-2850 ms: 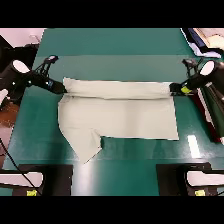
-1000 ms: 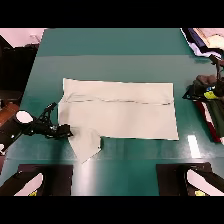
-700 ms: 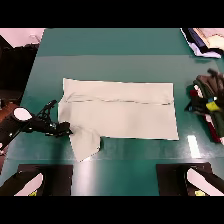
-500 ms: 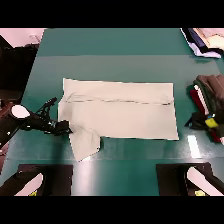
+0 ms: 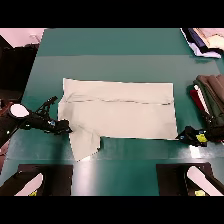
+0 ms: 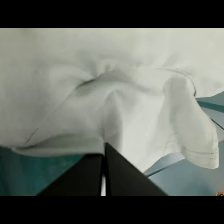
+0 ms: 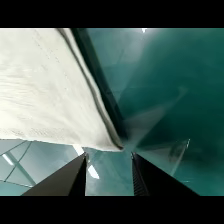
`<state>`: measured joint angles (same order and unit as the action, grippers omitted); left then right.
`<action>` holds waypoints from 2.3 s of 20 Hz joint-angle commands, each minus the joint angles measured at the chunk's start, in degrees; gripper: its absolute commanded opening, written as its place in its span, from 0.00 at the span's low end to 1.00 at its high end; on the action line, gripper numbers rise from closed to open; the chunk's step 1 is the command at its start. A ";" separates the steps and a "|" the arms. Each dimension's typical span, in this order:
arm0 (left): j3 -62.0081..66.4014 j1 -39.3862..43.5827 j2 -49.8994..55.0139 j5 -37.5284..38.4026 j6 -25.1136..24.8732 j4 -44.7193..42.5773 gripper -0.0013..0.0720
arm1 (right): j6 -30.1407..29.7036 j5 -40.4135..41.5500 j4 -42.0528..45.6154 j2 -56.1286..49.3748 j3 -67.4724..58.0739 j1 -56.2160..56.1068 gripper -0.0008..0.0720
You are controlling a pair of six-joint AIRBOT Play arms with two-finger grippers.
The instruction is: Fold the shirts.
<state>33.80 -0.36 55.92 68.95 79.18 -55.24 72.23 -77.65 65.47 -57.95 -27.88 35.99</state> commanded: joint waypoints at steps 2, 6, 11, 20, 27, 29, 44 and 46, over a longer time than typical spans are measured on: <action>0.07 0.02 -0.04 -0.42 -0.13 0.00 0.05 | -0.79 2.32 -2.58 -0.04 0.96 0.20 0.43; 0.07 0.02 -0.04 -0.44 -0.13 -0.02 0.05 | -1.99 3.89 -2.89 -0.04 0.96 0.20 0.09; 1.60 0.02 -0.26 3.98 -1.57 -0.96 0.05 | -2.12 -1.79 -0.68 0.31 -2.80 0.17 0.03; 2.86 0.02 -17.68 20.90 3.41 8.41 0.05 | 6.84 -15.65 11.76 18.71 -14.16 0.07 0.03; 11.04 0.02 -16.79 -0.22 2.27 1.42 0.05 | 10.71 -2.67 6.56 15.32 -18.16 -12.92 0.03; 11.13 0.02 -14.64 -4.63 2.27 1.36 0.05 | 12.09 0.15 6.58 10.23 -22.01 -16.39 0.03; 14.88 -0.04 6.27 -35.04 3.43 2.60 0.05 | 14.34 12.94 -1.14 -19.04 -35.93 -20.52 0.04; 15.17 -0.04 8.11 -37.86 5.09 3.41 0.56 | 14.25 18.95 -7.91 -21.00 -35.93 -20.52 0.22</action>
<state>48.45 -0.45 61.36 36.42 82.50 -52.88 86.46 -66.02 65.60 -75.83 -63.35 15.46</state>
